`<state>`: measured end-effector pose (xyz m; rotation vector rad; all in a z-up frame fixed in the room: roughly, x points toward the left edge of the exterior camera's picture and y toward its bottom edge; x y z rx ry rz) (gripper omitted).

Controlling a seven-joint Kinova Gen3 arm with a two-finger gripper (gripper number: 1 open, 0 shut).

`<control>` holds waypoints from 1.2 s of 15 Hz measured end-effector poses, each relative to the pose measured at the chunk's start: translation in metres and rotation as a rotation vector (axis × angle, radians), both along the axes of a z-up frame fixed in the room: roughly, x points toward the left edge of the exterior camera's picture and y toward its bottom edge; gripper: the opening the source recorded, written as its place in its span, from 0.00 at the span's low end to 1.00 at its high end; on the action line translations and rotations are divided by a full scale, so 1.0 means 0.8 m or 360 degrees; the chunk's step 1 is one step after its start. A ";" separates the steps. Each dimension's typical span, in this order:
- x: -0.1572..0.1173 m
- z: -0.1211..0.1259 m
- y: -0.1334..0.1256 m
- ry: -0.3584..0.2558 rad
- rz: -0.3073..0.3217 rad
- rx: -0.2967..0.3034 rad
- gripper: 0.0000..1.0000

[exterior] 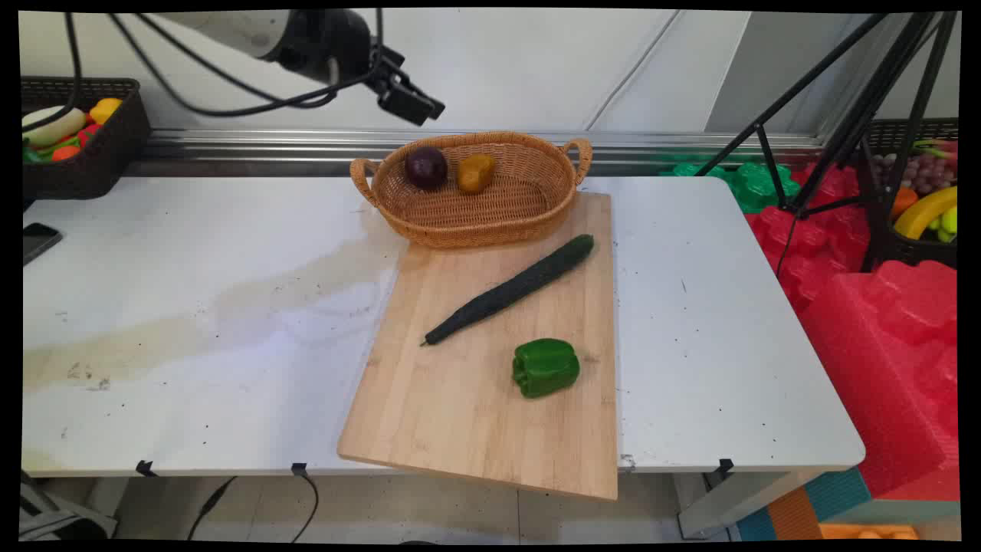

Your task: Pick up the potato from the vegetable basket

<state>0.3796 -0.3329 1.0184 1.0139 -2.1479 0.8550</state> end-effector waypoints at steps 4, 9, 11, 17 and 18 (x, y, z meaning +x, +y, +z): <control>0.002 -0.010 -0.055 -0.0047 0.0099 0.0015 1.00; 0.002 -0.040 -0.115 -0.0063 0.0213 0.0078 1.00; 0.000 -0.054 -0.136 -0.0064 0.0249 0.0112 1.00; -0.010 -0.105 -0.200 -0.0055 0.0336 0.0247 1.00; -0.013 -0.114 -0.211 -0.0050 0.0345 0.0271 1.00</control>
